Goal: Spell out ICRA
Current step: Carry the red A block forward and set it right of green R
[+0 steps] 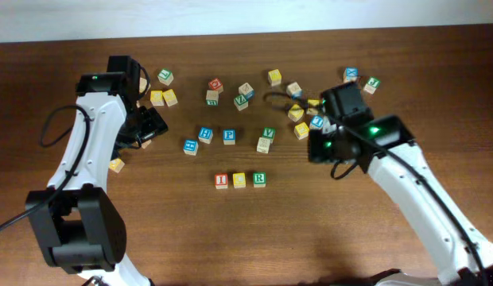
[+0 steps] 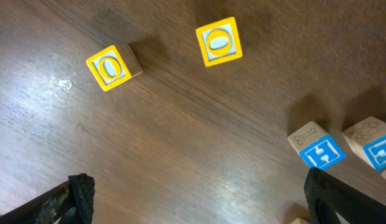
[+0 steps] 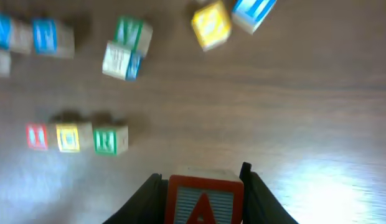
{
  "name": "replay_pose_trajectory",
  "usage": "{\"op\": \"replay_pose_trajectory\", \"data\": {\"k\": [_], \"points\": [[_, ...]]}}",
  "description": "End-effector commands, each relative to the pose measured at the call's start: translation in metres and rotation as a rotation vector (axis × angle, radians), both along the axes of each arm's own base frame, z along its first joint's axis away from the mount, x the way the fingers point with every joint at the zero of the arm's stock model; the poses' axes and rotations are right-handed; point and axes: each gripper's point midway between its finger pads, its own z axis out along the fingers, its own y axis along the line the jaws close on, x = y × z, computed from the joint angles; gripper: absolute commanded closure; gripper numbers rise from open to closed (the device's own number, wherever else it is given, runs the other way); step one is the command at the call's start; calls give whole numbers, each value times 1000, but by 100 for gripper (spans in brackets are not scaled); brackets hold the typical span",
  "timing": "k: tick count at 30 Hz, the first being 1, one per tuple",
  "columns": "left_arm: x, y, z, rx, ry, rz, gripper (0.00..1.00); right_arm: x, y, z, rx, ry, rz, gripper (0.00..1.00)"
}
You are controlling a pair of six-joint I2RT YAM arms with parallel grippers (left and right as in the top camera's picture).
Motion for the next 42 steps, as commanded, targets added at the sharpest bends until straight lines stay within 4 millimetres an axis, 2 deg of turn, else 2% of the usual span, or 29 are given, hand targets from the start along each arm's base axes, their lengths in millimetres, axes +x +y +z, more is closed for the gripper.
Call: {"op": "replay_pose_trajectory", "data": {"k": [1,5,7,10,18,26,42], "points": [[-1,2,2,9,-2,-10,1,-1,26,-34,60,1,100,72],[-1,2,2,9,-2,-10,1,10,46,-81,-39,23,123,72],[-1,2,2,9,-2,-10,1,10,58,-116,-47,85,100,72],[-1,2,2,9,-2,-10,1,6,69,-134,-48,119,114,72],[-1,2,2,9,-2,-10,1,10,75,-136,-65,85,122,72],[-1,2,2,9,-2,-10,1,-9,86,-144,-49,155,149,72],[-1,2,2,9,-2,-10,1,-13,86,-145,-37,177,116,71]]}}
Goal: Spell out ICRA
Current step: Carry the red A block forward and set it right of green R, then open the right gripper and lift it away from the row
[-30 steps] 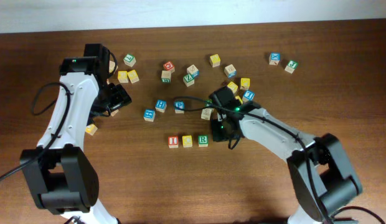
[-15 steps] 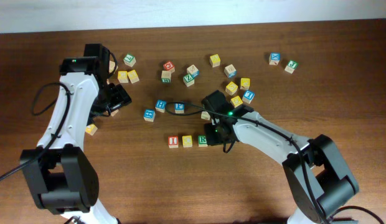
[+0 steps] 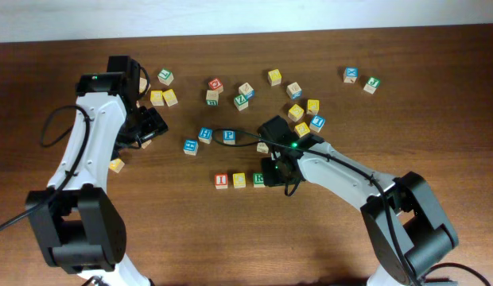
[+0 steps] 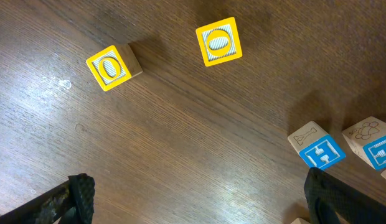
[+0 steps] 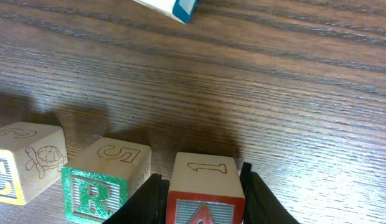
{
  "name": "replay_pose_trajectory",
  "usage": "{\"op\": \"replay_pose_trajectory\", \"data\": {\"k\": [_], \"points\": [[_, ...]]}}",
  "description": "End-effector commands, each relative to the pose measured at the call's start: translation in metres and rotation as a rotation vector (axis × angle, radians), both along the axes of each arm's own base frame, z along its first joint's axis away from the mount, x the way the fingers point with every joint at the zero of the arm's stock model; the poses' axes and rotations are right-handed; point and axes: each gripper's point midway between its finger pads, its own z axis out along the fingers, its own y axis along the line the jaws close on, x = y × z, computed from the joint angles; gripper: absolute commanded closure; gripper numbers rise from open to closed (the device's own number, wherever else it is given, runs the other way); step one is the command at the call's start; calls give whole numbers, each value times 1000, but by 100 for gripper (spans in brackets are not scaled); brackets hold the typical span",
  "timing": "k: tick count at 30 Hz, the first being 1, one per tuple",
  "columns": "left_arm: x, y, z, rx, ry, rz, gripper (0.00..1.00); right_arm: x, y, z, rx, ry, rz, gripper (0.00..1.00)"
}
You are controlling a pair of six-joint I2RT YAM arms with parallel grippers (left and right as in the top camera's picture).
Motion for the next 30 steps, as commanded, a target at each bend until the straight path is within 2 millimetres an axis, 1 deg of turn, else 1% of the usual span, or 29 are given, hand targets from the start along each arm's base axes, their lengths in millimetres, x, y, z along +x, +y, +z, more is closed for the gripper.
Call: {"op": "replay_pose_trajectory", "data": {"k": [1,7,8,16,17,20,21,24,27,29,30], "points": [[-1,2,2,8,-3,-10,1,-6,1,-7,-6,26,4,71],[-1,2,2,8,-3,-10,1,-6,2,-7,1,30,8,71],[-1,2,2,8,-3,-10,1,-7,2,-7,0,30,7,64],[-1,2,2,8,-3,-10,1,-4,3,-6,6,20,7,61],[-1,2,2,8,-3,-10,1,2,5,-5,16,-1,3,59],[-1,2,2,8,-3,-10,1,13,2,-3,26,-33,-17,58],[-1,2,2,8,-3,-10,1,20,1,-2,36,-53,-27,58],[-1,2,2,8,-3,-10,1,29,-6,-1,23,-79,-52,57],[-1,2,2,8,-3,-10,1,44,-10,15,32,-98,-78,57],[-1,2,2,8,-3,-10,1,59,-16,37,22,-106,-104,57],[-1,2,2,8,-3,-10,1,65,-27,52,-4,-100,-130,56]]}}
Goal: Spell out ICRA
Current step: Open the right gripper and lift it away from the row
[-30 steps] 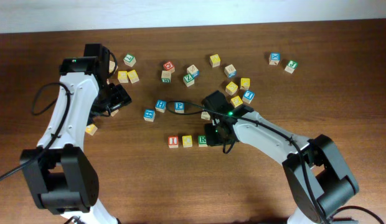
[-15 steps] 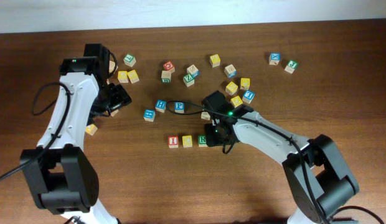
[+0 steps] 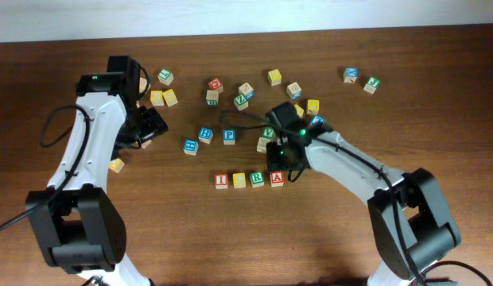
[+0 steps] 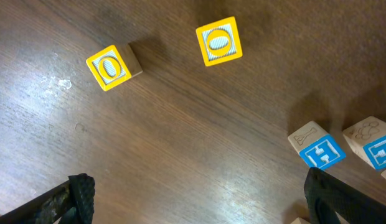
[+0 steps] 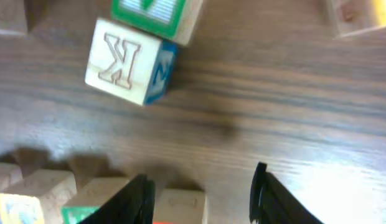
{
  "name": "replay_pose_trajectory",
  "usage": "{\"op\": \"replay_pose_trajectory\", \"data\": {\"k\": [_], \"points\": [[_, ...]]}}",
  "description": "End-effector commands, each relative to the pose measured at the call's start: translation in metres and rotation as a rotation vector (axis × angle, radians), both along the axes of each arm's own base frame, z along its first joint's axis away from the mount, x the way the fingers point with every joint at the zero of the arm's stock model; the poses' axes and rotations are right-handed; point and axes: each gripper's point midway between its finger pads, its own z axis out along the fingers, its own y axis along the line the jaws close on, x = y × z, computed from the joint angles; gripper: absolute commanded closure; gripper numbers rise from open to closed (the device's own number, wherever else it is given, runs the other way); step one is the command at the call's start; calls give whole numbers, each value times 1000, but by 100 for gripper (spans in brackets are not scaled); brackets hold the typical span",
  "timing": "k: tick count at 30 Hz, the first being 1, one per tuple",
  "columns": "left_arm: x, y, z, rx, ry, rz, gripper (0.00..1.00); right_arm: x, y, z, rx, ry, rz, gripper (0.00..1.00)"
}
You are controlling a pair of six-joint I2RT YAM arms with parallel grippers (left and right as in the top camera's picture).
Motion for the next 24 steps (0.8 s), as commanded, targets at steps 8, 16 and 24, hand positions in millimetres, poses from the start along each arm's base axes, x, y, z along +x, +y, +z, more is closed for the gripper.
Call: {"op": "replay_pose_trajectory", "data": {"k": [8,16,24], "points": [[-1,2,2,8,-3,-11,1,-1,-113,128,-124,135,-220,53],[-1,2,2,8,-3,-11,1,-65,-183,201,-110,62,-342,27],[-1,2,2,8,-3,-11,1,-71,-183,190,-117,108,-306,1]]}}
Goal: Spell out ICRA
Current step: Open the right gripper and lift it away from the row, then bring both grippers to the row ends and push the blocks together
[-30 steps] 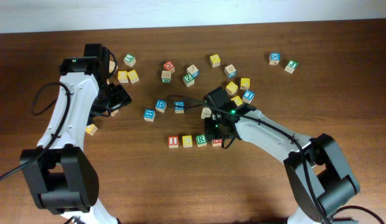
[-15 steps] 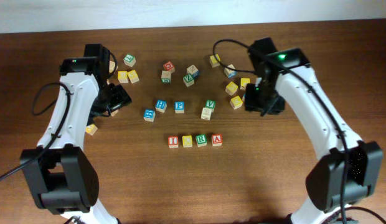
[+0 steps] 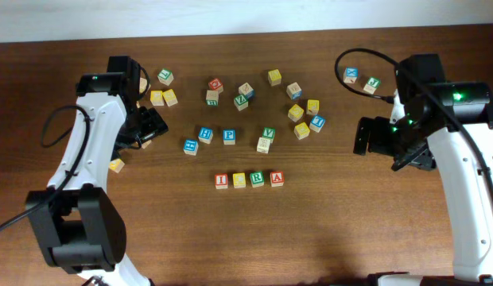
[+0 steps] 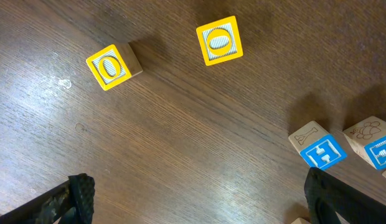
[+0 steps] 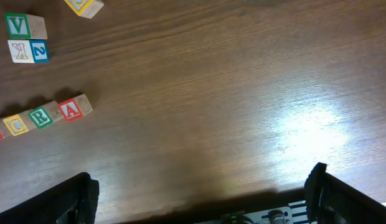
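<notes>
Four blocks stand in a row at the table's front middle: red I (image 3: 222,180), yellow C (image 3: 239,180), green R (image 3: 258,179) and red A (image 3: 276,178). The right wrist view shows the A (image 5: 70,109) touching the R (image 5: 40,116), with the C (image 5: 17,124) beyond. My right gripper (image 3: 366,137) hangs open and empty well to the right of the row, its jaws wide (image 5: 202,193). My left gripper (image 3: 151,125) is open and empty at the left, over bare wood (image 4: 199,196).
Several loose letter blocks lie scattered across the back of the table (image 3: 326,230). Two yellow O blocks (image 4: 109,66) (image 4: 219,41) and two blue blocks (image 4: 320,152) lie below the left gripper. A green V block (image 5: 22,26) sits behind the row.
My right gripper was open just over the A block at the row's right end. It is now high at the table's right side, still open. The left arm has not moved.
My right gripper held the red A block right of centre while the row read I, C, R. Then it had the A on the table beside the R, still shut. Then it stood open above it. Now it is clear of the row.
</notes>
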{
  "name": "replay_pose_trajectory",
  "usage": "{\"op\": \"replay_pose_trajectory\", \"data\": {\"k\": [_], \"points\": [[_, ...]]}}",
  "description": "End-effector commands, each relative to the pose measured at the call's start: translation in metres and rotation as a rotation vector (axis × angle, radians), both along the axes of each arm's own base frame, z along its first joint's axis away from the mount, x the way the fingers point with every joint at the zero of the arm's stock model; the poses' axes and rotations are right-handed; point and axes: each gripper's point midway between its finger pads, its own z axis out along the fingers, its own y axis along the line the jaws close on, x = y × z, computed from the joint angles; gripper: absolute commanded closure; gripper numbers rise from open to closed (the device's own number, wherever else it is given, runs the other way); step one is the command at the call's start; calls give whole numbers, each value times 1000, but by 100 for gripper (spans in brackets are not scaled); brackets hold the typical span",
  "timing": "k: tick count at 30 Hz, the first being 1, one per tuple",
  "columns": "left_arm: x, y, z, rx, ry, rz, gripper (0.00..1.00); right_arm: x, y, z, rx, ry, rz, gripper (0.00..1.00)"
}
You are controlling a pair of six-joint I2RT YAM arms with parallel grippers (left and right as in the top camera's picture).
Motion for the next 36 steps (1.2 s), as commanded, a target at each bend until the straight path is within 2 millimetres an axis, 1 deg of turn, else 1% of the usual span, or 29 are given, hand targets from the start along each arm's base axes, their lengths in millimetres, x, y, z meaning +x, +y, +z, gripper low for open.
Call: {"op": "replay_pose_trajectory", "data": {"k": [1,3,6,7,8,9,10,11,12,13,14,15,17,18,19,20,21,22,23,24,25,26,27,28,29,31,33,34,36], "points": [[0,2,3,8,-5,-10,1,-1,-1,-1,-3,1,5,2],[0,2,3,8,-5,-10,1,3,-1,-1,-3,-13,5,2],[6,2,3,8,-31,-10,1,11,-1,0,-1,-46,5,2],[6,0,3,0,-32,-10,1,11,3,0,22,-42,9,2],[6,-9,2,-55,-31,-13,1,12,10,-1,63,-36,16,2],[5,-31,2,-184,-26,-22,1,13,14,-3,83,-30,19,2],[-4,-55,4,-323,7,-33,1,17,14,-6,84,-28,19,2],[-4,-67,6,-380,6,-84,1,21,14,-10,83,-24,19,2],[-2,-79,8,-413,-11,-178,1,24,14,-13,83,-17,19,2],[-3,-83,8,-411,-10,-216,1,25,14,-16,83,-8,19,2],[-9,-96,8,-410,11,-314,1,26,14,-19,83,5,18,2],[-15,-104,7,-410,28,-364,0,26,14,-20,83,8,18,2],[-28,-132,7,-408,62,-493,1,29,14,-22,82,11,21,2],[-31,-141,6,-387,68,-529,0,28,14,-23,82,14,21,2],[-32,-146,5,-348,71,-551,1,24,14,-23,82,30,21,2],[-32,-143,2,-276,79,-521,1,22,14,-25,83,41,20,2],[-32,-134,1,-191,85,-478,0,20,14,-27,83,51,19,0],[-32,-127,0,-147,89,-466,5,19,14,-34,83,66,19,14],[-31,-125,0,-141,90,-462,22,17,14,-40,83,78,19,30],[-30,-123,-1,-142,88,-455,46,16,14,-48,83,88,18,60],[-29,-122,-5,-142,96,-452,78,15,19,-63,110,104,19,83],[-31,-122,-9,-141,112,-451,91,14,23,-72,134,112,22,92],[-34,-121,-15,-139,136,-450,99,12,26,-81,150,120,23,94],[-38,-119,-24,-130,167,-447,100,10,29,-96,159,129,28,96],[-47,-116,-40,-125,211,-443,100,12,34,-108,172,121,35,96],[-59,-115,-66,-139,262,-434,100,17,44,-127,196,99,-39,94],[-70,-121,-84,-190,294,-426,100,24,56,-138,206,61,-30,92],[-77,-128,-97,-240,294,-423,100,30,66,-142,208,29,4,96],[-85,-139,-113,-302,287,-426,100,34,85,-151,211,11,66,96]]}}
